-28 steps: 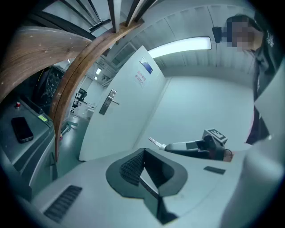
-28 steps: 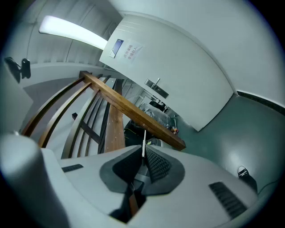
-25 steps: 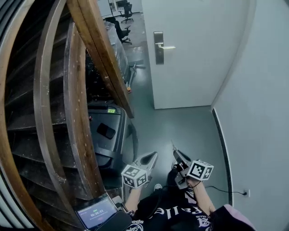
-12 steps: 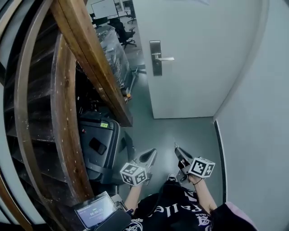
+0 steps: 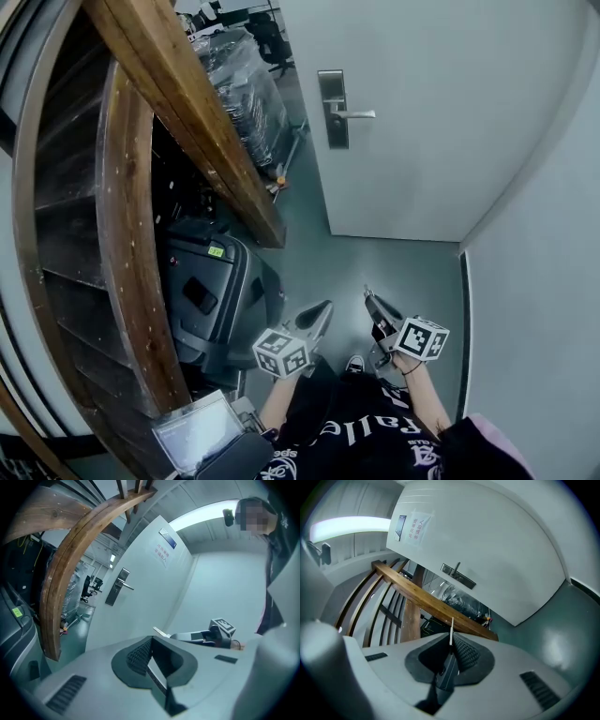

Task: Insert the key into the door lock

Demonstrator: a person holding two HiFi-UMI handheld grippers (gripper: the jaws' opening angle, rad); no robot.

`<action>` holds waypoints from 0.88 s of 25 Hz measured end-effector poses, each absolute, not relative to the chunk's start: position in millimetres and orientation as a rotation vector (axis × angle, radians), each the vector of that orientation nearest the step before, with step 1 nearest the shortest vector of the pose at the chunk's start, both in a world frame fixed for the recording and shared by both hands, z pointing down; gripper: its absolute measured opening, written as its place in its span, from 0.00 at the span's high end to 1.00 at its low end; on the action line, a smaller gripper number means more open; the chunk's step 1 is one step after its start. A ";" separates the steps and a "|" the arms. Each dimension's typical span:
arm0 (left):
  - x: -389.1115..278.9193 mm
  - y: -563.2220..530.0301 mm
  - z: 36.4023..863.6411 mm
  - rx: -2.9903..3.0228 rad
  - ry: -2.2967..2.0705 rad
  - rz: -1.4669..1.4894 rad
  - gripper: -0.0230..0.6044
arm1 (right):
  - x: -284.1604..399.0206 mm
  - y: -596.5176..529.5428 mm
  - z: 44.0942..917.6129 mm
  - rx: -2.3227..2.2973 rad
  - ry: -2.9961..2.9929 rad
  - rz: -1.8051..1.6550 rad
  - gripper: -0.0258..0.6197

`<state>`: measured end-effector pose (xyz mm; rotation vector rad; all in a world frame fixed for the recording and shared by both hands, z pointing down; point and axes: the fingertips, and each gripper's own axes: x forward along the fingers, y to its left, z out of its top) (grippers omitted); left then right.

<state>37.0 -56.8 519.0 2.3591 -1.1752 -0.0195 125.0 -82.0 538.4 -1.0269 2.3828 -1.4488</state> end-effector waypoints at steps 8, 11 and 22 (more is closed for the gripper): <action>22.7 -125.3 520.9 2.343 -1.203 -0.030 0.96 | 125.4 -143.3 542.5 -1.041 2.353 -1.457 0.90; 16.5 -159.7 519.4 2.367 -1.183 -0.041 0.96 | 122.3 -172.3 538.5 -1.068 2.335 -1.435 0.90; -35.2 -288.9 507.4 2.471 -1.056 -0.012 0.96 | 65.5 -302.5 516.8 -1.144 2.275 -1.364 0.90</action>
